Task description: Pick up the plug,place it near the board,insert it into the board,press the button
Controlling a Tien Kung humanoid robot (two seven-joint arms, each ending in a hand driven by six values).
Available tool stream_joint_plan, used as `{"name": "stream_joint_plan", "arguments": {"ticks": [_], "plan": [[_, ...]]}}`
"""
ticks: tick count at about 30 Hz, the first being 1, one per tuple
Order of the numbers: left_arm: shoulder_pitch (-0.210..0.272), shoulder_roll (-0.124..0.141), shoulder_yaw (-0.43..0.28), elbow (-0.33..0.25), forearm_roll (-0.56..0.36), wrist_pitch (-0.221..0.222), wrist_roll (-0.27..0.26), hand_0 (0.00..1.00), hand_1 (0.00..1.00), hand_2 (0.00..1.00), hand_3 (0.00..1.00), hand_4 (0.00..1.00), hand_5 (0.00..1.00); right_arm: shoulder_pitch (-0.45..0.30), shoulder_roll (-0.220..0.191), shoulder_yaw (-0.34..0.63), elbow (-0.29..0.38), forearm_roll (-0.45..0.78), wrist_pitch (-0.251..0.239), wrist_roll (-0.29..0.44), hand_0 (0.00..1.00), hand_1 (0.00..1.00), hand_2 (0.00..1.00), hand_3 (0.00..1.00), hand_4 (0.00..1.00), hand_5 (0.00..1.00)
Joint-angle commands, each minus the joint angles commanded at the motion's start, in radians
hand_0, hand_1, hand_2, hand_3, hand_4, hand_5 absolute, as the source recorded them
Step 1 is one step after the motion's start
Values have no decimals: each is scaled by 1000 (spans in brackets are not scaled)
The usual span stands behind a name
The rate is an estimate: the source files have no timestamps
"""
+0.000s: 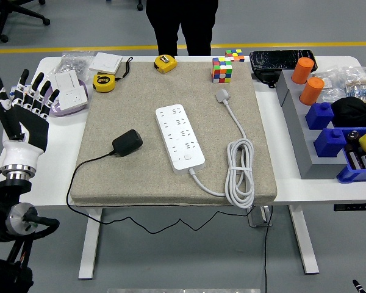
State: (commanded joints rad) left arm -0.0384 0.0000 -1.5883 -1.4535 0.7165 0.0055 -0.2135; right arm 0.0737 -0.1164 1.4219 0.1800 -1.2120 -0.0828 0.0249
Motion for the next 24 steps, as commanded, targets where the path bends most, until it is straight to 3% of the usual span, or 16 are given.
{"name": "stream_joint_plan", "arguments": {"ticks": [4,5,8,10,11,13,16,17,22,23,24], "plan": [[25,0,-26,-12,-160,2,5,628,722,729,796,998,998,-4,-3,8,0,-13,-5,-2,763,741,723,793,998,943],[31,0,-37,-15,-200,11,9,680,720,704,655,998,998,-5,-3,7,0,-16,-5,-2,773,749,727,792,998,943],[39,0,-60,-19,-138,43,14,680,720,704,655,998,998,-8,-4,11,0,-34,-7,-5,773,749,727,792,998,943],[41,0,-76,-25,-47,73,21,680,720,704,655,998,998,-10,-3,9,0,-37,-7,-7,773,749,727,792,998,943],[41,0,-81,-28,-2,75,25,998,998,892,549,998,998,-10,-3,8,0,-37,-7,-7,779,753,729,792,998,940],[39,0,-86,-35,62,68,35,998,998,892,549,998,998,-12,-3,4,0,-36,-5,-7,779,753,729,792,998,940],[36,0,-86,-39,55,50,37,998,998,892,549,998,998,-13,-3,3,0,-35,-4,-6,779,753,729,792,998,940],[35,0,-85,-40,44,42,36,998,998,998,923,998,998,-13,-3,2,0,-34,-4,-6,774,753,729,791,998,943],[36,0,-75,-42,-31,30,36,998,998,998,923,998,998,-11,-2,4,0,-35,-4,-6,774,753,729,791,998,943],[37,0,-74,-42,-41,31,37,640,804,998,998,998,998,-11,-2,5,0,-35,-4,-6,771,751,727,790,998,942],[37,0,-73,-43,-41,44,41,640,804,998,998,998,998,-10,-2,5,0,-36,-4,-6,771,751,727,790,998,942]]}}
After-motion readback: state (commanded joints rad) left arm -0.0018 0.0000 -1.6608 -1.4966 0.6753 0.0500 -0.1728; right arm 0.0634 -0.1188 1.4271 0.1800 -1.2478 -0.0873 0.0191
